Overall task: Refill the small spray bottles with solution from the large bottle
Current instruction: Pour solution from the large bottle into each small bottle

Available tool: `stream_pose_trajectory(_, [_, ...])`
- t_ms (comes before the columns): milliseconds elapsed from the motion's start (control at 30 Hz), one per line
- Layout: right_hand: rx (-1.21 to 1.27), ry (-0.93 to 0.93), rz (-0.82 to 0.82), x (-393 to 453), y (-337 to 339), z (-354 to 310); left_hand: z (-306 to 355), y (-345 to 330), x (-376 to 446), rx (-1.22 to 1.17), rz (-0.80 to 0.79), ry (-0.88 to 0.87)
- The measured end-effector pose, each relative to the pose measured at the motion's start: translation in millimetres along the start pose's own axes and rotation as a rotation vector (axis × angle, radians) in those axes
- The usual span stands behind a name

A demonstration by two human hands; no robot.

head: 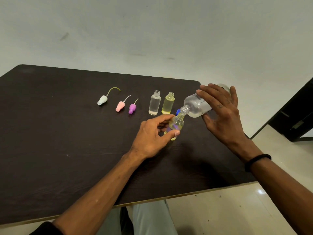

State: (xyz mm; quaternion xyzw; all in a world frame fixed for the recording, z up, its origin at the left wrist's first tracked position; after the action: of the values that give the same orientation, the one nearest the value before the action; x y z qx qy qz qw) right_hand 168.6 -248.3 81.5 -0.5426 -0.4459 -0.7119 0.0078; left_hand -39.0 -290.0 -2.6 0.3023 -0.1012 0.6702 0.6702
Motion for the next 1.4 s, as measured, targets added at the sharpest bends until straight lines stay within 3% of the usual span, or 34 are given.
stream_pose_trajectory(1400, [0.001, -0.006, -0.009, 0.5, 0.5, -0.4, 2.9, 0.9, -1.2, -0.008, 0.015, 0.004])
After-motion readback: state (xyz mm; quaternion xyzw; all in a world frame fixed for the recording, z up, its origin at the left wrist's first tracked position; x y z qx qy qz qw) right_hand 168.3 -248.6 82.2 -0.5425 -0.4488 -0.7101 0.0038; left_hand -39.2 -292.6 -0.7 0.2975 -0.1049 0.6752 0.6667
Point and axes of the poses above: each hand's wrist, its own x-axis towards the middle knuckle, its own y-axis out of the back of the hand, z = x × y, the point moved 6 cm from there along x, towards the middle knuckle, and after that the axes turned 8 degrees about -y, right-handed, at the moved point
